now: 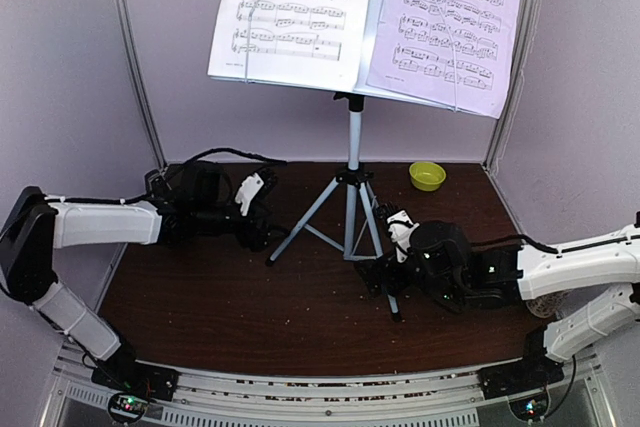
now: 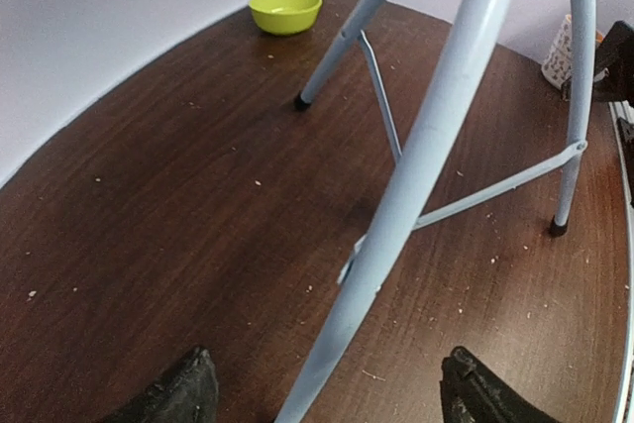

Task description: Set up the instrument practice props

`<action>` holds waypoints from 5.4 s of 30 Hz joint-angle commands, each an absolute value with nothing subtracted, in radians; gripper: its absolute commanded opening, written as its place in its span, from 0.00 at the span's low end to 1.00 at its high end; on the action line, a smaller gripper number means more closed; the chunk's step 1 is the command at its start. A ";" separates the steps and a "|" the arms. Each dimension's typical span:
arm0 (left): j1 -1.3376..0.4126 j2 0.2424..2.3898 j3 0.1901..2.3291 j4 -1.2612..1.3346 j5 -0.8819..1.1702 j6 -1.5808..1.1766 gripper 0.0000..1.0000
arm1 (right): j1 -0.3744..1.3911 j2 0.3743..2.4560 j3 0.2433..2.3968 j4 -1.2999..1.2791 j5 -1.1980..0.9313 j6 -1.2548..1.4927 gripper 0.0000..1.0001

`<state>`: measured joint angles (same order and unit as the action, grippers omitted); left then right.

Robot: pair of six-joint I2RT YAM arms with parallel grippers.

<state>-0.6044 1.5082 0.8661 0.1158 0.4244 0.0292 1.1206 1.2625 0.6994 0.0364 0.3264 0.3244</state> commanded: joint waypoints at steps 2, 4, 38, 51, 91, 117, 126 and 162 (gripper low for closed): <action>-0.633 1.584 0.938 0.160 0.450 0.117 0.78 | 1.114 1.324 0.693 0.051 0.315 0.311 0.94; -0.641 1.613 0.964 0.145 0.436 0.137 0.77 | 1.112 1.341 0.688 0.048 0.315 0.306 0.91; -0.663 1.726 1.067 0.102 0.252 0.207 0.18 | 0.963 1.487 0.805 0.024 0.350 0.153 0.09; -0.643 1.792 1.173 0.124 0.032 0.212 0.03 | 0.847 1.598 0.944 0.073 0.343 0.018 0.00; -0.368 1.384 1.198 -0.368 -0.461 -0.516 0.98 | 0.830 1.450 0.977 0.160 0.340 -0.005 1.00; -0.207 1.551 1.277 -0.505 -0.609 -0.600 0.96 | 0.829 1.351 0.914 0.181 0.583 0.101 1.00; -0.198 1.627 1.277 -0.470 -0.620 -0.612 0.81 | 0.826 1.350 0.932 0.165 0.561 0.150 1.00; -0.842 1.260 1.090 -0.423 -0.356 -0.313 0.39 | 0.814 1.216 0.918 0.119 0.155 0.170 1.00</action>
